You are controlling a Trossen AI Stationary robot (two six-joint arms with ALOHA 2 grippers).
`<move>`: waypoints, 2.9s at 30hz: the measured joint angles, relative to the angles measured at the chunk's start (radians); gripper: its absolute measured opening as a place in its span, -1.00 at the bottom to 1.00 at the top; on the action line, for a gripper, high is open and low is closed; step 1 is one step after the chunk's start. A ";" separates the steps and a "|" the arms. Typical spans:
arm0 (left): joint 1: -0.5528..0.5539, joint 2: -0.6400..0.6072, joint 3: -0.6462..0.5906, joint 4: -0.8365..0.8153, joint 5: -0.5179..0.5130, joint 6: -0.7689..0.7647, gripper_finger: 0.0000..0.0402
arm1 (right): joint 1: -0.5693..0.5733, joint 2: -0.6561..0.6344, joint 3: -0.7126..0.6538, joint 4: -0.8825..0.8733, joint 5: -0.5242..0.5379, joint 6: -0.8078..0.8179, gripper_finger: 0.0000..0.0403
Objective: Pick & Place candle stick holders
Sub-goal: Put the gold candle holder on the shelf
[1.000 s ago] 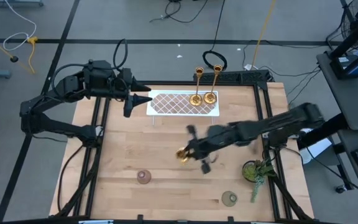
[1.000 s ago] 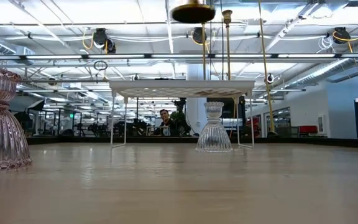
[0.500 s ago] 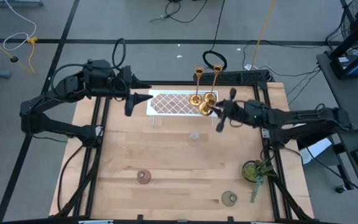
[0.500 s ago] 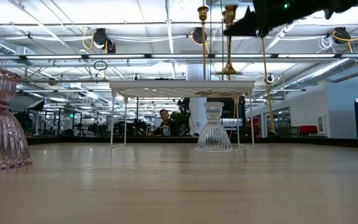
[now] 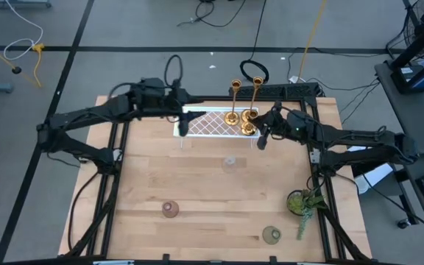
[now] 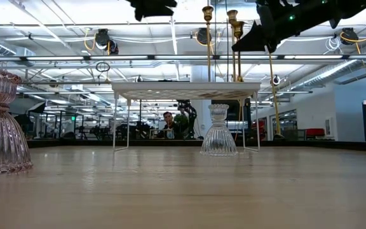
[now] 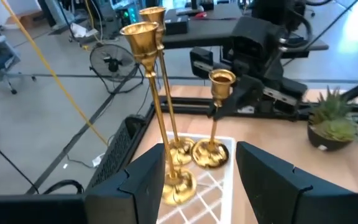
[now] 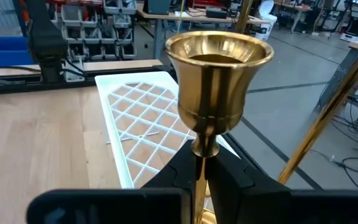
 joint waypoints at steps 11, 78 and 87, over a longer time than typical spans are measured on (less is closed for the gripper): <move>0.010 0.135 0.000 0.099 -0.087 0.116 0.02 | 0.000 0.004 0.000 -0.029 0.000 -0.003 -0.77; 0.026 0.482 0.001 0.466 0.074 -0.017 -0.93 | 0.000 0.003 0.000 -0.113 0.005 -0.004 -0.16; 0.040 0.482 0.001 0.474 0.063 -0.032 -0.70 | 0.000 0.004 0.000 -0.113 0.002 -0.003 -0.65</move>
